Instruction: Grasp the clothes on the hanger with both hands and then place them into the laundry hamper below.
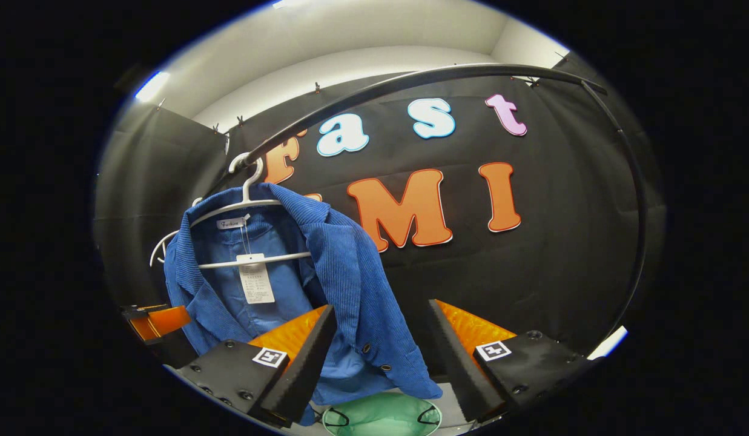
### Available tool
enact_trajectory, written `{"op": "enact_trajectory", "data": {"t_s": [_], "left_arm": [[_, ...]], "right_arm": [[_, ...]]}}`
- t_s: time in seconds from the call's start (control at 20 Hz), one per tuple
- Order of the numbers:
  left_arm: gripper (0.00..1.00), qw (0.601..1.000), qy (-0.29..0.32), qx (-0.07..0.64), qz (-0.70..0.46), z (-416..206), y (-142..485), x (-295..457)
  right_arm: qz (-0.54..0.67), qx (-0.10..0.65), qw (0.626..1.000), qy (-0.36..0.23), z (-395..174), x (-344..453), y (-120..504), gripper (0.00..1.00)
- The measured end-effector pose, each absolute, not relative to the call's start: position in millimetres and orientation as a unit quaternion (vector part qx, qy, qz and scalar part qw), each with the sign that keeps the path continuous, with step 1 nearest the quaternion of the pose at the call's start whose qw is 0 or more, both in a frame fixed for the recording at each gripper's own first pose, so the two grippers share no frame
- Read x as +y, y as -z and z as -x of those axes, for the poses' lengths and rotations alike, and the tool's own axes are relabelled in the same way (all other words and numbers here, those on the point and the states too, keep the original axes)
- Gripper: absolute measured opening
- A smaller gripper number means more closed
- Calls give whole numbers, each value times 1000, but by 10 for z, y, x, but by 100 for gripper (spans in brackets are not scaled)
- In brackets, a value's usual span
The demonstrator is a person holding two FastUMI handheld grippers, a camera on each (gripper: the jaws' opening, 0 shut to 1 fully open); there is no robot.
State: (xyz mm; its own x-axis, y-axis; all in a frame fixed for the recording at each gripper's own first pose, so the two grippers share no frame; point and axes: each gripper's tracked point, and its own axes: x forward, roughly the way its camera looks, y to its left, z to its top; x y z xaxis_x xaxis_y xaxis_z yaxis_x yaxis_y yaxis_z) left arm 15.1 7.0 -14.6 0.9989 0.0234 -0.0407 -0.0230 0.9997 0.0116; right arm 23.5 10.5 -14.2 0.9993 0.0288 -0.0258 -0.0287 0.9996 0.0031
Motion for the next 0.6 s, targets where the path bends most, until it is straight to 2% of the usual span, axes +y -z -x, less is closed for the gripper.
{"op": "enact_trajectory", "data": {"t_s": [0.1,0.3,0.35,0.4,0.5,0.55,0.6], "left_arm": [[92,1000,-12,23,-7,-159,153,67],[95,1000,-15,27,-3,-174,177,77],[92,1000,-16,27,-3,-186,178,79],[92,1000,-16,26,-4,-198,173,74],[92,999,-16,27,-6,-217,184,77],[92,999,-17,28,-7,-229,187,73],[92,999,-16,28,-8,-235,185,67]], "right_arm": [[-2,17,1000,-22,-280,160,180,98],[2,21,999,-35,-402,269,223,96],[6,21,999,-40,-438,310,229,95],[9,21,998,-52,-477,402,241,84],[22,21,998,-59,-576,502,263,92],[28,21,997,-62,-624,561,272,69],[30,21,997,-67,-682,622,282,70]]}}
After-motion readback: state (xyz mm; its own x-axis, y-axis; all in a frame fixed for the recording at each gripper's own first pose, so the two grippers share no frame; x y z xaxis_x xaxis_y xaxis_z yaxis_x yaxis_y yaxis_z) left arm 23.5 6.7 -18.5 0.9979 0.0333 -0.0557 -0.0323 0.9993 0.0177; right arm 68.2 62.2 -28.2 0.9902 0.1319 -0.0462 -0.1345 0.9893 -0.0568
